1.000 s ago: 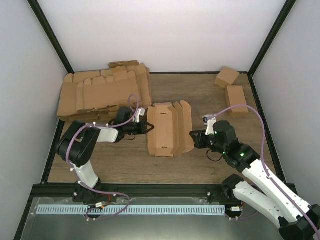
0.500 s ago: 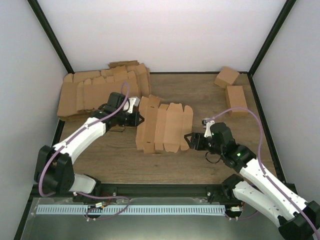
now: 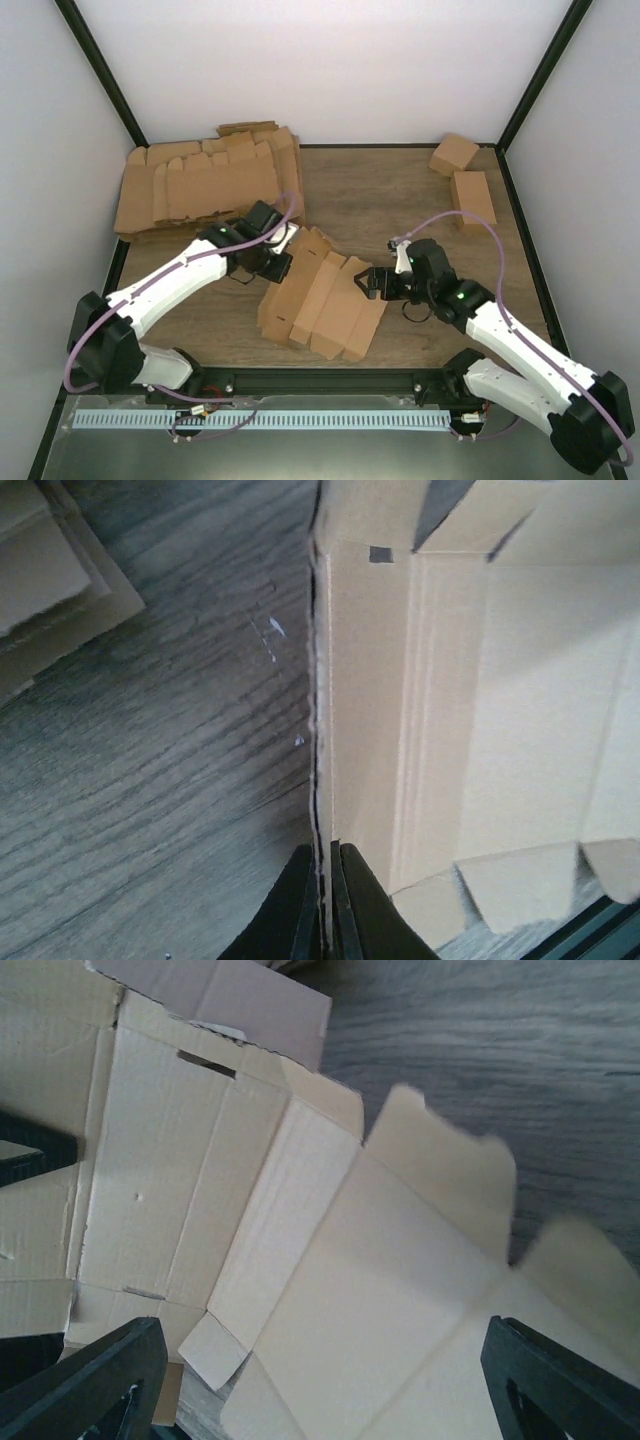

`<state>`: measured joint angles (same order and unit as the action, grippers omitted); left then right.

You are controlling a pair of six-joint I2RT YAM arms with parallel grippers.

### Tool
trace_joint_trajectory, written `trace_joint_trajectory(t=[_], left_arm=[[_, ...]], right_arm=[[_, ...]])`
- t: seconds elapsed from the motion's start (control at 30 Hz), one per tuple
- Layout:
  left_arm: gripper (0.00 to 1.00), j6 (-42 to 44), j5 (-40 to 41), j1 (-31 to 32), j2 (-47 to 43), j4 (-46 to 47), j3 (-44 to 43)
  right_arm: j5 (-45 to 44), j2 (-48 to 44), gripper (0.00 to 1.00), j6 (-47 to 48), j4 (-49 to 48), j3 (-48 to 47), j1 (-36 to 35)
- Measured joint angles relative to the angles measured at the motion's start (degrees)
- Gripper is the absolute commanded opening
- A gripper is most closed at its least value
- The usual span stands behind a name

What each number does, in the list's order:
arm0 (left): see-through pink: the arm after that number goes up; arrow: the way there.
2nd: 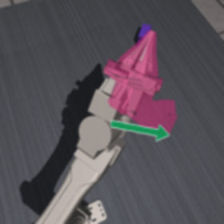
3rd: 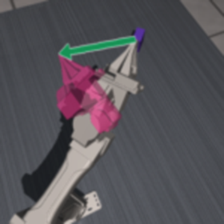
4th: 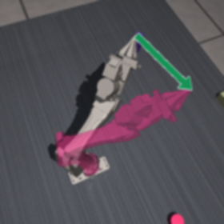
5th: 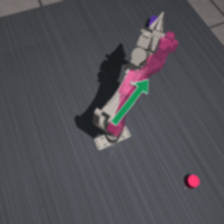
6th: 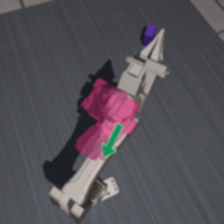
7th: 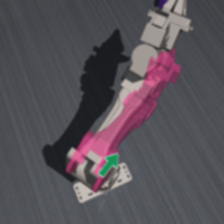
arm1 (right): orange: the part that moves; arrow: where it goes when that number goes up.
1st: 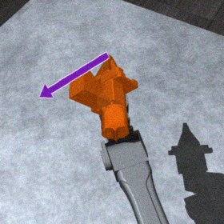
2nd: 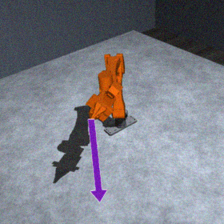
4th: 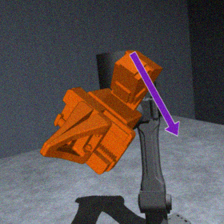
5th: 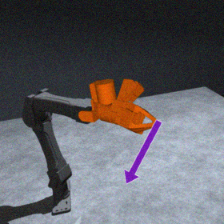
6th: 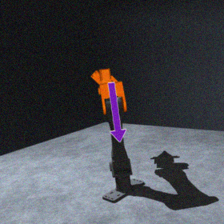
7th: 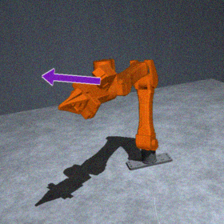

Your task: Fold the paper box

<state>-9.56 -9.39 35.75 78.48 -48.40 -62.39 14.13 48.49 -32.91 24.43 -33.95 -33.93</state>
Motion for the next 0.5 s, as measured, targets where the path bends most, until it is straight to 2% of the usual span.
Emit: trace_joint_trajectory(t=[0.07,0.23,0.37,0.5], left_arm=[[0.04,0.9,3.7,3.3,1.8,-1.5,-1.3],[0.04,1.7,11.0,6.9,3.9,-4.3,-3.9],[0.04,2.6,20.7,14.8,5.8,-5.4,-7.5],[0.10,3.4,27.7,19.6,8.0,-5.8,-10.1]], right_arm=[[1.9,2.4,0.91,0.6,-0.7,0.0,0.0],[3.8,3.3,0.94,0.9,-2.4,0.3,0.0],[5.2,4.0,0.96,0.7,-4.7,1.1,0.0],[5.8,5.0,1.00,-0.4,-5.6,2.0,0.0]])
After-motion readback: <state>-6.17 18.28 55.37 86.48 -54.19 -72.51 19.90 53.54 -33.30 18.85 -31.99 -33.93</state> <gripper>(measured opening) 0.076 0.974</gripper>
